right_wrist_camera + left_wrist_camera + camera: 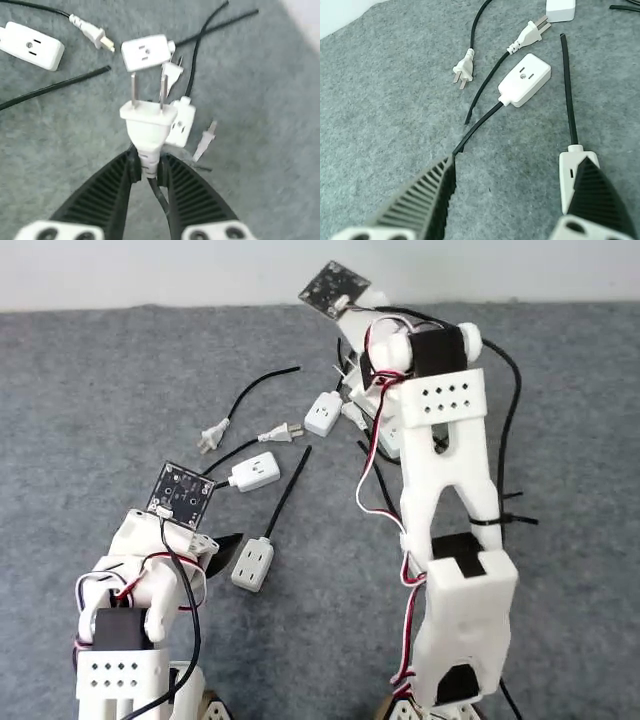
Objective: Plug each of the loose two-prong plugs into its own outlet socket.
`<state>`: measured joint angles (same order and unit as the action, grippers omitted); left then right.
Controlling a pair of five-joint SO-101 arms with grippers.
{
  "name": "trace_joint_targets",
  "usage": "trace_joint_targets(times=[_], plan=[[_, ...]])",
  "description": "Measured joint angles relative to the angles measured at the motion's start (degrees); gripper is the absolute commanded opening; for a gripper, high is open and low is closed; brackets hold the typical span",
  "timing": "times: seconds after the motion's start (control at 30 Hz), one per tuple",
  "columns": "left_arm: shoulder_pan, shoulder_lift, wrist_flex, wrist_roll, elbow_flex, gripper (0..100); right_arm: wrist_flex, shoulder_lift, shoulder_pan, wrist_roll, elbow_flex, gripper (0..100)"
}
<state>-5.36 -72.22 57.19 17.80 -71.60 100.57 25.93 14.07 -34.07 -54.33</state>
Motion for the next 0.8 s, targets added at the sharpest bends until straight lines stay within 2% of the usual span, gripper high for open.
trace_joint_targets(times=[0.37, 0.63, 0.8], plan=[[0.0, 0.0, 0.0, 0.0, 2.1, 37, 0.1, -18.2, 0.7, 2.7, 15.6, 0.9], [0.0, 0.0, 2.9, -0.4, 5.5, 37, 0.1, -29.9, 1.6, 4.4, 30.5, 0.9], [3.7, 0.0, 6.2, -0.8, 8.7, 37, 0.1, -38.9, 4.5, 5.2, 37.1, 0.9]])
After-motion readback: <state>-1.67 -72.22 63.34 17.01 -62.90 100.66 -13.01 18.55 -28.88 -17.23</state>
